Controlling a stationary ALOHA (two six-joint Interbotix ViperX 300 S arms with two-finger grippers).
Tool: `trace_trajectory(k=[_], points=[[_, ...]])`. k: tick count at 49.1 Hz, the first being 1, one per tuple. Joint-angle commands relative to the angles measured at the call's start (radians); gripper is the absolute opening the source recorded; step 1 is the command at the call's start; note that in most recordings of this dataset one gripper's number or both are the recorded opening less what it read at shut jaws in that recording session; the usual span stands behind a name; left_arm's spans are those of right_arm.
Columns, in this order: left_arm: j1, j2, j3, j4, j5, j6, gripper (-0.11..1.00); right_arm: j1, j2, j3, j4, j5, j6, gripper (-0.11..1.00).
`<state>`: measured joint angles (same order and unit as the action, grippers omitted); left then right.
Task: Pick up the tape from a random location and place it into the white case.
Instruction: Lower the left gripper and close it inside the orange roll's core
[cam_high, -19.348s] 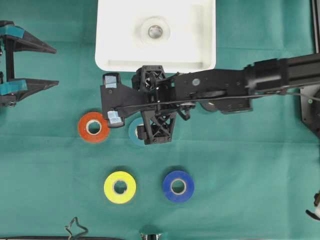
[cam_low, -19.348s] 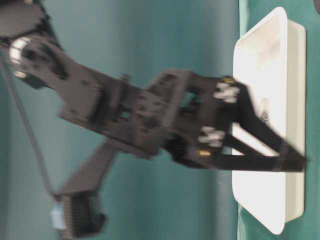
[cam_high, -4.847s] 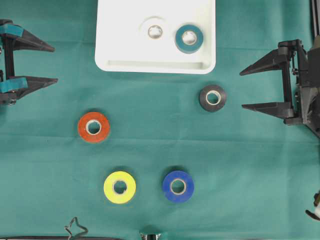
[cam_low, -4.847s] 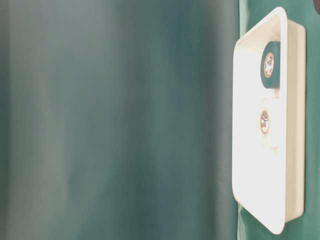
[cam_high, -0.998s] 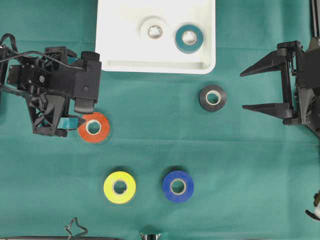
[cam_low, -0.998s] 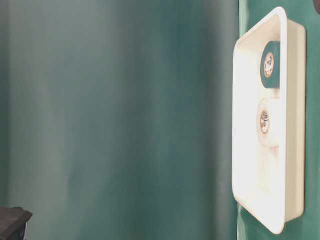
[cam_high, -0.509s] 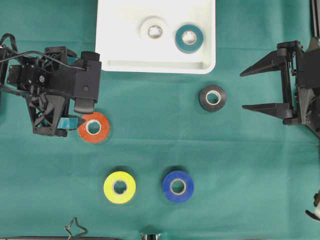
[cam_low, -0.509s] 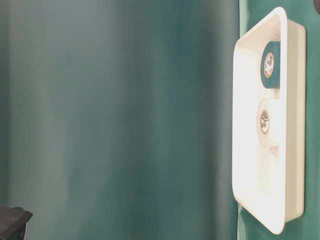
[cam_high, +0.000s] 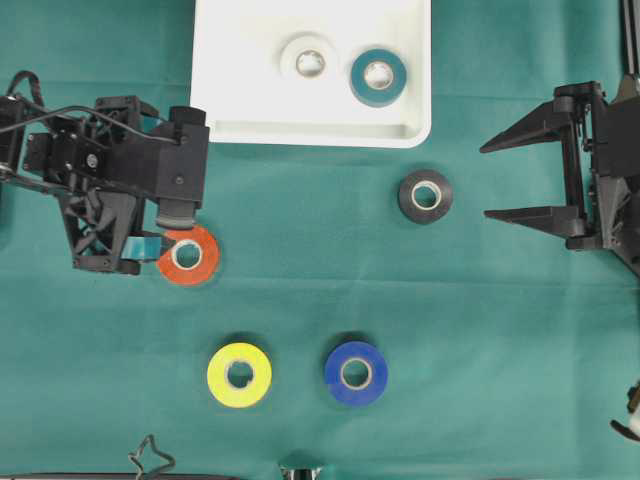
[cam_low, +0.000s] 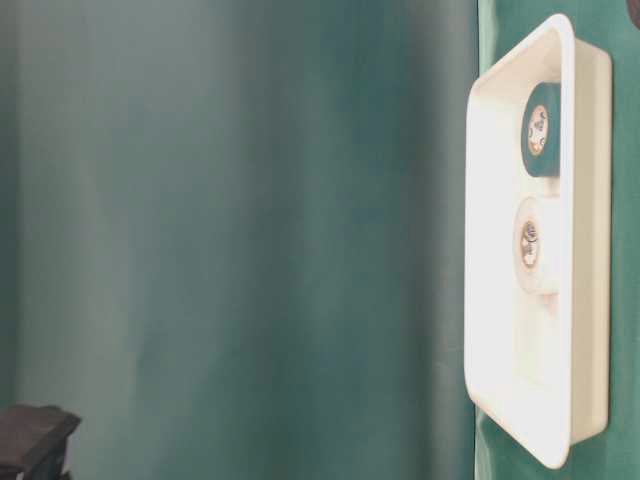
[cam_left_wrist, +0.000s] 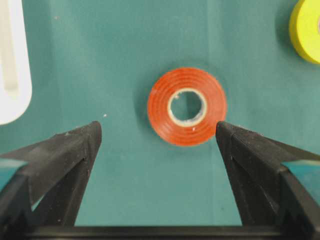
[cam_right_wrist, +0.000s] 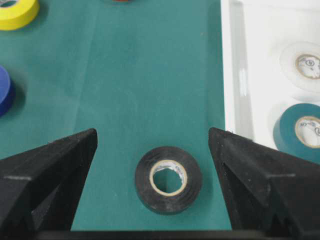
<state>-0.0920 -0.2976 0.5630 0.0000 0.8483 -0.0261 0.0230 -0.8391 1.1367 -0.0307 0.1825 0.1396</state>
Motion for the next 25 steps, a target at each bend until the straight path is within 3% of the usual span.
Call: trace_trajectory(k=[1, 25], points=[[-0.002, 0.009, 0.003, 0.003, -0.028, 0.0, 0.98, 0.002, 0.003, -0.018, -0.002, -0.005, -0.002, 0.87], [-0.014, 0.209, 0.103, 0.002, -0.275, -0.002, 0.98, 0.002, 0.003, -0.018, -0.003, -0.003, -0.003, 0.87]])
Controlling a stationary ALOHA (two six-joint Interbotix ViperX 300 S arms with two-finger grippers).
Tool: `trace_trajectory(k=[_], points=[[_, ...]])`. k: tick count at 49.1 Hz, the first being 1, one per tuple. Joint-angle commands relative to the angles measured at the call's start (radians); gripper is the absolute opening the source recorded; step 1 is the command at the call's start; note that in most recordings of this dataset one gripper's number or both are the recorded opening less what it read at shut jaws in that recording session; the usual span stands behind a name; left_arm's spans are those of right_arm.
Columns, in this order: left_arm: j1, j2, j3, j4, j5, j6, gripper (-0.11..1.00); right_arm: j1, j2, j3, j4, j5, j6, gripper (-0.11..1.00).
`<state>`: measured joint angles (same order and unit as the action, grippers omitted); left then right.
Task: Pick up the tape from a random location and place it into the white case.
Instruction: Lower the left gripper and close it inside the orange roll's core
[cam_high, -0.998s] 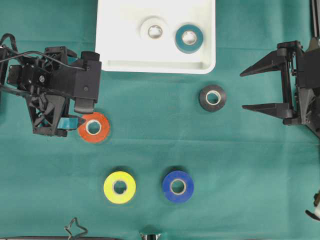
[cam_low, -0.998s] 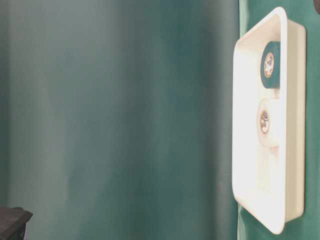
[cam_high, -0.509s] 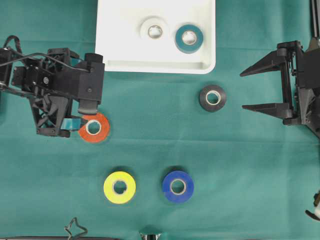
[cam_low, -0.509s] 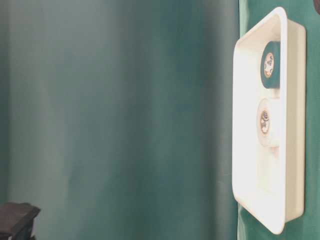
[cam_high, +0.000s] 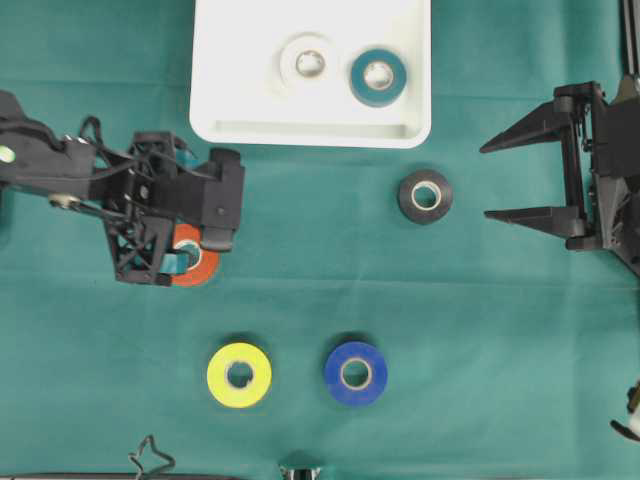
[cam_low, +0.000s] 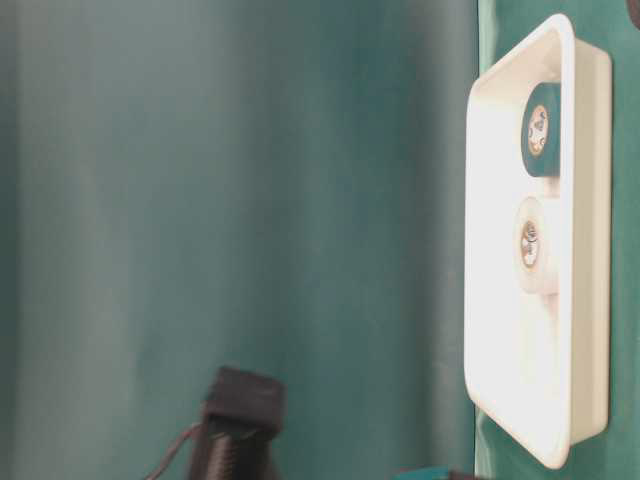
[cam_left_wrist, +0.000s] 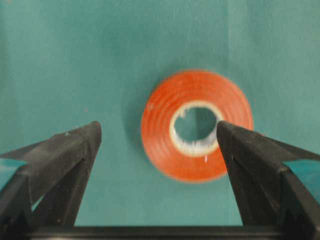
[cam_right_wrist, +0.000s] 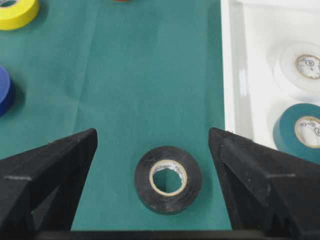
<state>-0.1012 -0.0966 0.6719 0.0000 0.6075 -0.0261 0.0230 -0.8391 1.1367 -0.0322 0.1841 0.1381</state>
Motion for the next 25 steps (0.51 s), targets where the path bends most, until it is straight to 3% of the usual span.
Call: trace_trajectory(k=[1, 25], points=[[-0.005, 0.015, -0.005, 0.003, -0.04, -0.002, 0.98, 0.002, 0.003, -0.018, -0.002, -0.005, -0.002, 0.87], [-0.003, 0.098, 0.051, 0.011, -0.089, 0.0, 0.98, 0.002, 0.006, -0.018, -0.003, -0.005, -0.002, 0.87]])
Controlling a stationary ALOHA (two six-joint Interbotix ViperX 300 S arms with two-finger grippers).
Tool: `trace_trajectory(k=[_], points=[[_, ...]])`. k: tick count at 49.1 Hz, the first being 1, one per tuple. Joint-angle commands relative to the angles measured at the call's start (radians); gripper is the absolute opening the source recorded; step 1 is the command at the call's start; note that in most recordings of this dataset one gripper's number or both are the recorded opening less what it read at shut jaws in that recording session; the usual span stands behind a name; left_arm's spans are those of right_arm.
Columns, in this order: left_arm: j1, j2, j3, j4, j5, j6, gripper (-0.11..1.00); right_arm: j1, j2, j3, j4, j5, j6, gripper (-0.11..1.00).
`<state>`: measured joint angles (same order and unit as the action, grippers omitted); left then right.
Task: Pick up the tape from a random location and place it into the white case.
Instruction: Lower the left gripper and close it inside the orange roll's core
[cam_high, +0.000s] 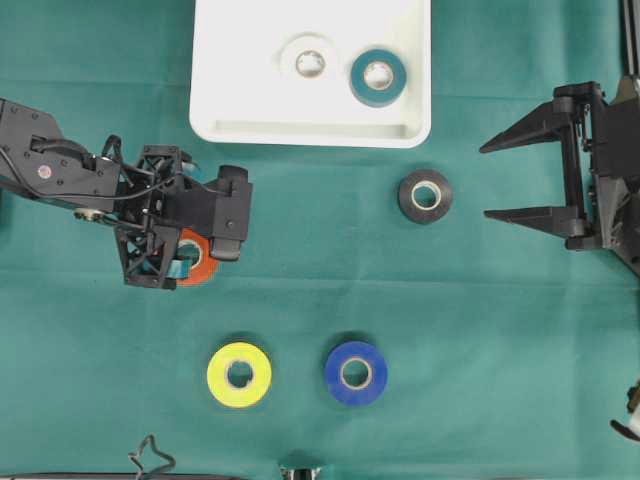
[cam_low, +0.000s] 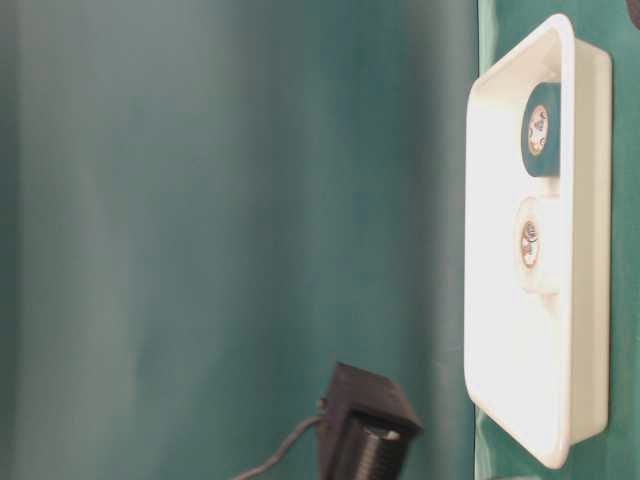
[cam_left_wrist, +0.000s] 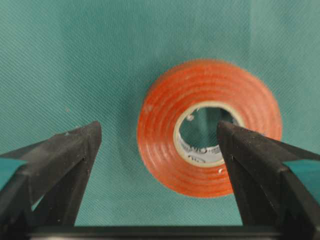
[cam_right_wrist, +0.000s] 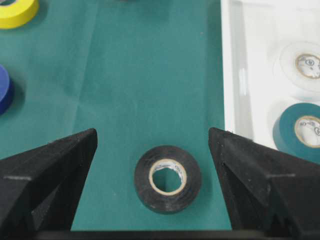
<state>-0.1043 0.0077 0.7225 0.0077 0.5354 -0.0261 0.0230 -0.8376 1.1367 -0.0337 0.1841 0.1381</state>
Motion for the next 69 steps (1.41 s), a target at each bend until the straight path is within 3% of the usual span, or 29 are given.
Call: trace_trajectory(k=[1, 25, 28, 37, 39, 69], points=[[0.0, -0.005, 0.002, 0.003, -0.023, 0.0, 0.98, 0.002, 0.005, -0.018, -0.002, -0.005, -0.002, 0.87], [0.0, 0.006, 0.011, 0.005, -0.058, 0.002, 0.94, 0.002, 0.008, -0.018, -0.002, -0.008, -0.002, 0.87], [0.0, 0.006, 0.009, 0.005, -0.058, 0.003, 0.83, 0.002, 0.008, -0.018, -0.002, -0.006, 0.0, 0.87], [0.003, 0.005, 0.006, 0.005, -0.058, 0.003, 0.29, 0.002, 0.009, -0.018, -0.002, -0.005, 0.002, 0.87], [0.003, 0.005, 0.006, 0.005, -0.058, 0.003, 0.21, 0.002, 0.009, -0.018, -0.002, -0.005, 0.002, 0.87], [-0.002, -0.025, -0.014, -0.005, -0.025, -0.003, 0.21, 0.002, 0.009, -0.023, -0.002, -0.003, 0.002, 0.87]])
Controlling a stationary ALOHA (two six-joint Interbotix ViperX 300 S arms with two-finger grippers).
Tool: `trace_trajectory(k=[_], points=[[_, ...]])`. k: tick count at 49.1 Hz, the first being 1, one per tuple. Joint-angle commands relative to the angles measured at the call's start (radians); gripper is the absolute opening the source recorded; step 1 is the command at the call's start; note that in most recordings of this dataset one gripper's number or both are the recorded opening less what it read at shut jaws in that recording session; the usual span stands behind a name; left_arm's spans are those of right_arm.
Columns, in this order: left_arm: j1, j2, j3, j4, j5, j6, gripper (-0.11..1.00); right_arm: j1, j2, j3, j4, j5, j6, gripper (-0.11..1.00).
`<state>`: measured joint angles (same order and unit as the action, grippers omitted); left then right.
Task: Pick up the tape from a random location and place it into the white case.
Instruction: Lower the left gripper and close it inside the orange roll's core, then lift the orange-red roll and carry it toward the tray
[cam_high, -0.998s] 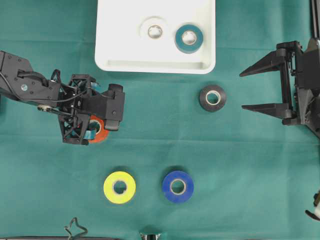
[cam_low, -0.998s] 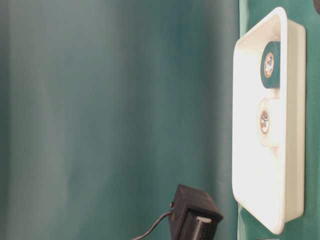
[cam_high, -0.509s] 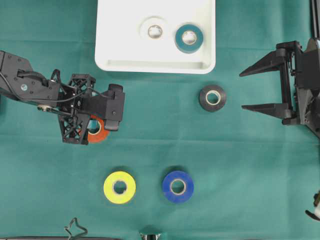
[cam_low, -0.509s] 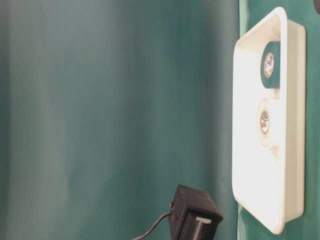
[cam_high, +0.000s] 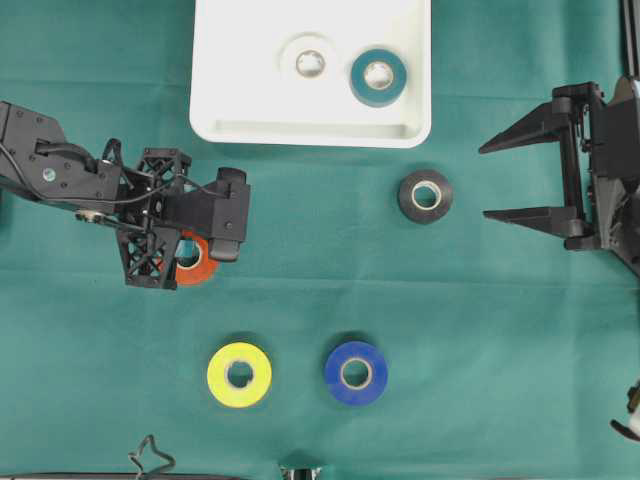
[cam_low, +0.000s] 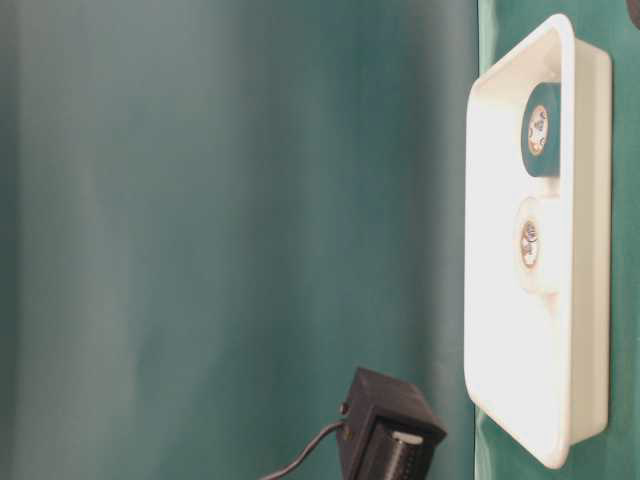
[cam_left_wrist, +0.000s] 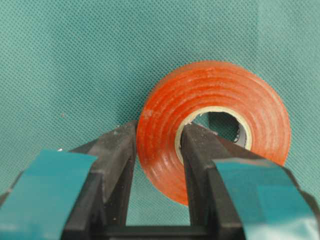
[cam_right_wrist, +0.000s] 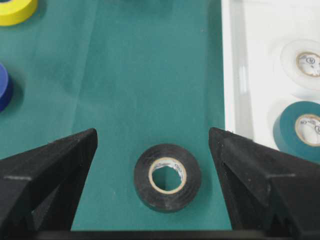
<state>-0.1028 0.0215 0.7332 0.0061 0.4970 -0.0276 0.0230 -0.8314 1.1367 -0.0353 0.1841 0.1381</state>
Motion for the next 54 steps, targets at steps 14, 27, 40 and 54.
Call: trace_trajectory(k=[14, 27, 40, 54], points=[[-0.011, -0.127, -0.078, -0.003, 0.163, -0.002, 0.21, 0.002, 0.003, -0.025, 0.0, -0.002, 0.002, 0.87], [-0.018, -0.21, -0.152, -0.005, 0.293, -0.011, 0.21, 0.002, 0.003, -0.026, 0.0, 0.006, 0.002, 0.87], [-0.028, -0.275, -0.268, 0.0, 0.456, -0.037, 0.21, 0.002, 0.003, -0.026, 0.0, 0.006, 0.0, 0.87], [-0.032, -0.341, -0.376, 0.002, 0.594, -0.037, 0.21, 0.002, 0.003, -0.026, 0.0, 0.006, -0.003, 0.87]])
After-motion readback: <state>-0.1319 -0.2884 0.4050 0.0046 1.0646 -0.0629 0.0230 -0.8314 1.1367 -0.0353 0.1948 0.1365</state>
